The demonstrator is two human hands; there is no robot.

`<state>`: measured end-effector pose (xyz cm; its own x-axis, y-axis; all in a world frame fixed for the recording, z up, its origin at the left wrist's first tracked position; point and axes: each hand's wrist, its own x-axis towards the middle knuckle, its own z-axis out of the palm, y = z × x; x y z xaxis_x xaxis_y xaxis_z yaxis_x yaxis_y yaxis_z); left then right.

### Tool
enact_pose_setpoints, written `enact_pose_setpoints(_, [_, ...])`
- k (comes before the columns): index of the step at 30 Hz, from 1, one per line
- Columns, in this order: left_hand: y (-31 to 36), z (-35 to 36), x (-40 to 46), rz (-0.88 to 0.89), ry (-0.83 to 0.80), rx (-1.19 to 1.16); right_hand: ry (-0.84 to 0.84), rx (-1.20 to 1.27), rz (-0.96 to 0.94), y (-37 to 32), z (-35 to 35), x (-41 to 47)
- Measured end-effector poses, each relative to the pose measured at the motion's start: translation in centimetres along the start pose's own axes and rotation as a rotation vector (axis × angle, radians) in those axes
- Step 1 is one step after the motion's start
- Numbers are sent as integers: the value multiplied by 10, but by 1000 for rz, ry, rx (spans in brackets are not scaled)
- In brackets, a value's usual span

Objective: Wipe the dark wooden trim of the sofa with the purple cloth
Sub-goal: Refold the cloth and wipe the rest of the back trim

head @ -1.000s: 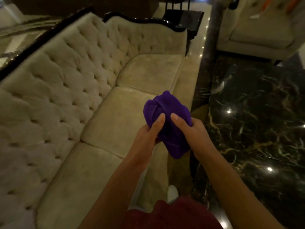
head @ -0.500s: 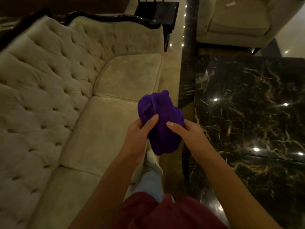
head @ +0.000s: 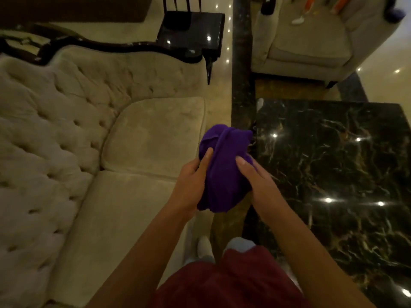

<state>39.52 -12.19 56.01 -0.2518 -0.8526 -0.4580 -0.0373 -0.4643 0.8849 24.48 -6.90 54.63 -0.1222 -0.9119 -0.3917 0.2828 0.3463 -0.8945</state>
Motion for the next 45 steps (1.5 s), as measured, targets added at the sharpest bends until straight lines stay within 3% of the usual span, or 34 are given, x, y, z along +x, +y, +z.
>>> enact_pose_setpoints(5, [32,21,81,-123,44,-96,31,56,15,-40,-2,89])
enact_pose_setpoints(9, [61,41,146,-182,95,-109,58,12,-106,-75,-17,166])
enact_pose_setpoints(15, [106,38,226,15,56,-248,-70,-74,-179,-131,-38,274])
enact_pose_setpoints(20, [130,36,292,149,81,-107,-129,-200,-255,-156,-29,352])
enact_pose_setpoints(24, [147,32,353,148,64,-149,-151,-223,-200,-169,-13,417])
enact_pose_setpoints(28, [158,17,423,23,79,-358,-170,-256,-140,-183,-1,485])
enact_pose_setpoints(32, [182,0,492,-88,42,-421,-105,-250,-120,-207,10,549])
enact_pose_setpoints(37, [218,-27,565,-99,1,-464,-193,-168,119,-227,16,626])
enact_pose_setpoints(39, [226,-32,588,-111,58,-487,-221,-210,125,-235,16,653])
enact_pose_setpoints(43, [238,-31,640,-109,277,-325,-3,-406,-84,-239,6,707])
enact_pose_setpoints(45, [244,-28,664,-123,426,-279,-51,-444,-133,-240,5,728])
